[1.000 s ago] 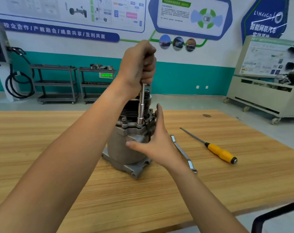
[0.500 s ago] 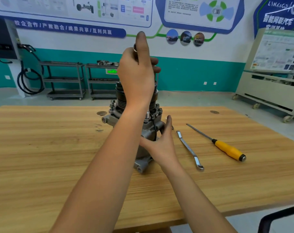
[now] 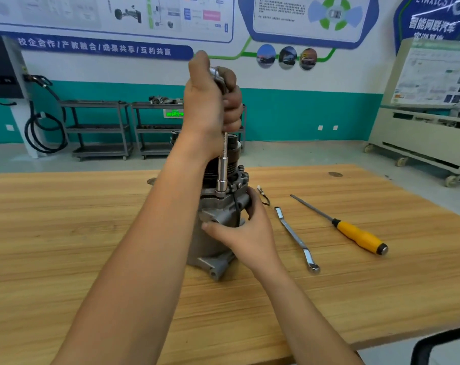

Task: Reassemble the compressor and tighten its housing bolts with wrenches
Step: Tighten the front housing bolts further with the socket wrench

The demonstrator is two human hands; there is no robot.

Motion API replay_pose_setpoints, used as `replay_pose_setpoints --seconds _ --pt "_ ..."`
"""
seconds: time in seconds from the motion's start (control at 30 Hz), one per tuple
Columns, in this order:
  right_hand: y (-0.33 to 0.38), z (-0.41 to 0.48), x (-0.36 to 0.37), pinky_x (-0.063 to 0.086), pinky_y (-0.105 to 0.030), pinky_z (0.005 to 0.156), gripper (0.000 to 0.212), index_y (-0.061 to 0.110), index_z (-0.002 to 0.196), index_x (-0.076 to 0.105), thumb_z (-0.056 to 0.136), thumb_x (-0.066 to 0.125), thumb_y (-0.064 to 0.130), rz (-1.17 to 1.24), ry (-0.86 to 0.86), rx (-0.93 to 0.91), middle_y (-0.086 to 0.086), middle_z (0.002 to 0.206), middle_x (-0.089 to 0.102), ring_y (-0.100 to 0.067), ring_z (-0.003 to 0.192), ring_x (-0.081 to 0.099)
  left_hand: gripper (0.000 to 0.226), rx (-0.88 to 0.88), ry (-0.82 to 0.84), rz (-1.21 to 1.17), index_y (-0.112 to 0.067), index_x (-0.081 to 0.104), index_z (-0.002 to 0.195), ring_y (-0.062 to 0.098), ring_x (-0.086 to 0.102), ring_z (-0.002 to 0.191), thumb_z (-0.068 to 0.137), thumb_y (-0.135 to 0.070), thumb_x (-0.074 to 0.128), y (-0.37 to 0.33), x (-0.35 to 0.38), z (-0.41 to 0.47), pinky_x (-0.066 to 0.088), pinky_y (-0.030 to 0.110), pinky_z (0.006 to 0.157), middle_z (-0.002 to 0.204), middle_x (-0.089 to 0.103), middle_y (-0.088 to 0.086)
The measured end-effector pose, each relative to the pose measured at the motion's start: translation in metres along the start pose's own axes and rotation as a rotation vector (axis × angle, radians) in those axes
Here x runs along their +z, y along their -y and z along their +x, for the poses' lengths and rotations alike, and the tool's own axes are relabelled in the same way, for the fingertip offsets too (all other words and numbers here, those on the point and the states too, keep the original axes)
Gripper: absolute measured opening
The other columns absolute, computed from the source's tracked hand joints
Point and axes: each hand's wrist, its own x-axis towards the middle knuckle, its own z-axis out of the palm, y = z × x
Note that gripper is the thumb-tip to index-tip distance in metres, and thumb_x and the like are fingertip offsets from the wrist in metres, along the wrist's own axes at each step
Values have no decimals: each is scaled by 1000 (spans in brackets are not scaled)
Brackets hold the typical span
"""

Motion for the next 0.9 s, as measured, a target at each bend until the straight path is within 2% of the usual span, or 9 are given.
replay_pose_setpoints --seconds 0.1,0.2,0.33,0.43,0.53,0.63,0.7,0.77,0.9 --pt "1 0 -3 37 -32 106 112 32 143 27 47 84 45 -27 14 -12 19 134 42 -4 126 38 66 -194 263 -133 -19 43 44 3 9 32 96 -46 12 -3 -9 8 13 7 33 36 23 -9" --pt "2 1 -6 35 -24 98 110 34 141 28 47 83 46 -55 22 -22 29 120 41 0 120 39 68 -285 332 -161 -19 44 42 4 8 31 96 -47 12 -5 -9 11 13 8 30 34 25 -9" --pt "1 1 -5 33 -17 90 102 43 136 31 48 83 48 -47 18 -22 42 104 32 8 109 37 51 -260 125 -8 -13 46 68 7 31 33 98 -45 19 -12 -3 3 29 12 38 40 43 -4" --pt "0 1 -3 32 -12 83 86 58 115 29 49 83 47 -38 18 -36 46 102 31 14 102 37 38 -191 -38 38 -12 42 76 12 46 39 99 -38 27 -16 3 -6 41 17 49 47 57 2" --pt "-1 0 -2 33 -17 88 102 43 135 30 48 82 50 -27 14 -50 44 106 32 8 109 35 41 -83 -195 37 -12 44 71 11 43 39 100 -37 30 -13 9 -13 39 19 48 43 53 -3" --pt "-3 0 -2 33 -20 92 109 38 141 27 49 83 53 -22 8 -59 30 124 39 7 116 33 51 -3 -328 144 -12 45 64 8 35 33 101 -41 27 -6 17 -14 29 15 40 39 44 -7" --pt "-3 0 -2 32 -19 92 110 38 142 25 50 83 54 -16 15 -54 29 126 38 7 116 31 54 15 -354 188 -12 42 61 7 30 30 101 -42 23 -5 21 -11 23 14 37 36 39 -7" --pt "-2 0 -2 31 -18 90 110 38 143 25 51 84 52 -14 15 -56 35 117 34 9 114 30 55 -7 -333 188 -12 40 60 8 26 29 101 -44 20 -5 22 -9 19 12 37 34 34 -8" --pt "-1 0 -3 34 -20 92 108 36 142 28 50 83 48 -10 13 -61 28 121 38 5 116 34 54 -174 -138 134 -18 32 58 7 15 30 100 -48 17 -9 10 -3 11 12 36 34 24 -8"
